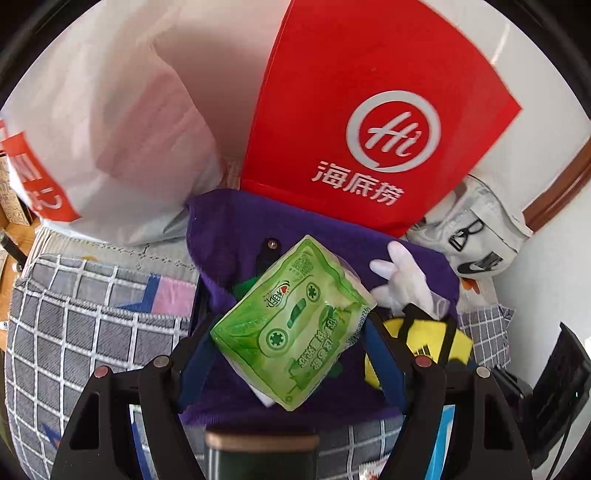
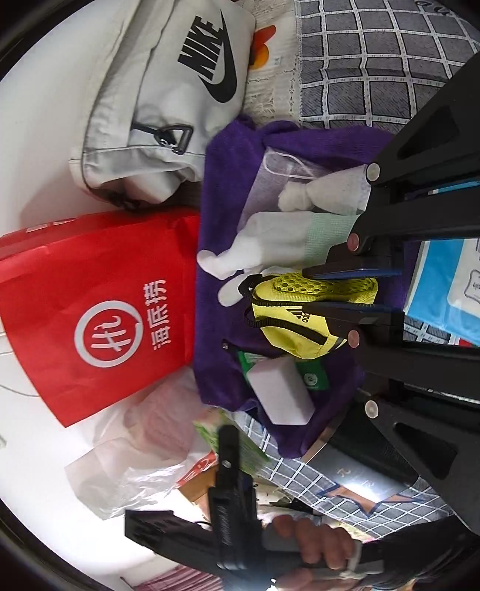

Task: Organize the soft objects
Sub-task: 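Lower the green tissue pack and yellow bag onto the purple towel, then open both tools and pull them back from the towel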

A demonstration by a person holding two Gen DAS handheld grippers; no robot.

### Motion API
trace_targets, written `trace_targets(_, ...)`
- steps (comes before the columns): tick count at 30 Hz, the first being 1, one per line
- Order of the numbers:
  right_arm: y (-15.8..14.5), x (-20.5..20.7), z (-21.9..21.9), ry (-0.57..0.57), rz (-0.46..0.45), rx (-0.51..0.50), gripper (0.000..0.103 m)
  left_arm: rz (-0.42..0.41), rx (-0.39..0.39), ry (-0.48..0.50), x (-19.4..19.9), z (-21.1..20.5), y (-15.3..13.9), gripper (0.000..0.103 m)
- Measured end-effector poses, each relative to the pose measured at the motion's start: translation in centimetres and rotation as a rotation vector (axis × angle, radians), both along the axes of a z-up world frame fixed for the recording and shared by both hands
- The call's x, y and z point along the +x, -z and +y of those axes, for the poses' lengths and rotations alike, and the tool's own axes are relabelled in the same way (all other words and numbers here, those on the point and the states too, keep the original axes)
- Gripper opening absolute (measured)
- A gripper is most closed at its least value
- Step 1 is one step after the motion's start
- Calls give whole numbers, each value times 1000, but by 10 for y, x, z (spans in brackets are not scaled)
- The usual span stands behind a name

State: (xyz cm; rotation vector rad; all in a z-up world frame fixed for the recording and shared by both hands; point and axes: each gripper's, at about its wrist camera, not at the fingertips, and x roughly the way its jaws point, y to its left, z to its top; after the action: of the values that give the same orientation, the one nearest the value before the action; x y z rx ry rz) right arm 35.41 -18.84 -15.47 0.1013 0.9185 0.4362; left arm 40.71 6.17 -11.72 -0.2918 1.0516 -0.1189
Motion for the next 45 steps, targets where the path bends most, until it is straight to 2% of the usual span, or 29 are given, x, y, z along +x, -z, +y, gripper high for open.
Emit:
trace_targets(5, 0, 11, 8, -54, 27, -46, 11, 31, 5, 0, 25, -2, 15, 75)
trace_targets(9, 5, 20, 8, -69, 36, -46, 11, 49, -31, -4, 36, -1, 28, 75)
trace_targets(12, 14, 25, 7, -72, 54, -58, 12, 32, -51, 1, 41, -1, 36, 75)
trace_targets(18, 16, 28, 1, -85, 61, -40, 16, 44, -33, 7, 55, 0, 46, 75)
trace_targets(22, 17, 27, -2, -94, 58, -43, 18, 62, -53, 14, 59, 2, 53, 75)
trace_targets(24, 19, 27, -3, -104, 70, -17, 21, 65, -60, 5, 60, 4, 56, 75)
trace_targets(26, 19, 27, -3, -108, 72, -20, 30, 66, -63, 10, 60, 4, 57, 76)
trace_targets(30, 13, 20, 3, -127, 34, -83, 33, 73, -53, 9, 63, 2, 59, 76)
trace_targets(34, 2, 15, 4, -104, -33, -106, 57, 104, -63, -11, 68, -3, 65, 77)
trace_targets(35, -1, 15, 3, -96, -44, -104, 60, 105, -76, -14, 68, -3, 64, 77)
trace_targets(39, -7, 15, 3, -81, -56, -95, 60, 78, -136, -21, 63, -1, 55, 83)
trace_targets(45, -20, 9, 11, -63, -77, -106, 60, 38, -127, -1, 52, -5, 35, 83)
